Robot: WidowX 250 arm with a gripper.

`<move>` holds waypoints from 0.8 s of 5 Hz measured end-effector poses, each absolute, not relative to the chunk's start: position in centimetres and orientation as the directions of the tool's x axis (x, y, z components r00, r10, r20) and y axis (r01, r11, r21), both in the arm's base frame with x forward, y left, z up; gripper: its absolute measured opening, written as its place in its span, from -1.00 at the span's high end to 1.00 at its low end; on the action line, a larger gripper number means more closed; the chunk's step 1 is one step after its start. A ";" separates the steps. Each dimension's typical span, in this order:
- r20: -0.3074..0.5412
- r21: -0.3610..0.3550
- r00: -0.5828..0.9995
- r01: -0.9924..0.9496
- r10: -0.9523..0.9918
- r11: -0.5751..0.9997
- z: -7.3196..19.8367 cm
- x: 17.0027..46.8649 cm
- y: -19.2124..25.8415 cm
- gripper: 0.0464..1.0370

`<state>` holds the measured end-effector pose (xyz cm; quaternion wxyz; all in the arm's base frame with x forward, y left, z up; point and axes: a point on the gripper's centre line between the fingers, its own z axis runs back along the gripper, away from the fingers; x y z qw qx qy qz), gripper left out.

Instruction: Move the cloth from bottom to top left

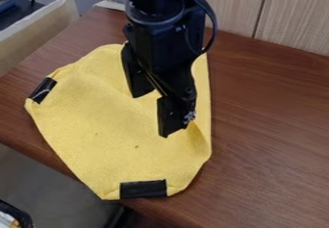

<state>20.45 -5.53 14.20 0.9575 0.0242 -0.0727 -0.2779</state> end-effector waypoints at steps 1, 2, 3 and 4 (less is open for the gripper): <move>0.109 0.072 0.838 0.529 -0.534 0.845 13.8 20.4 -5.6 -0.93; 0.092 0.044 0.852 0.514 -0.516 0.857 13.0 21.5 -4.9 -0.93; 0.104 0.046 0.858 0.502 -0.504 0.864 12.6 23.5 -4.5 -0.93; 0.118 0.034 0.870 0.478 -0.478 0.878 11.4 25.4 -3.4 -0.93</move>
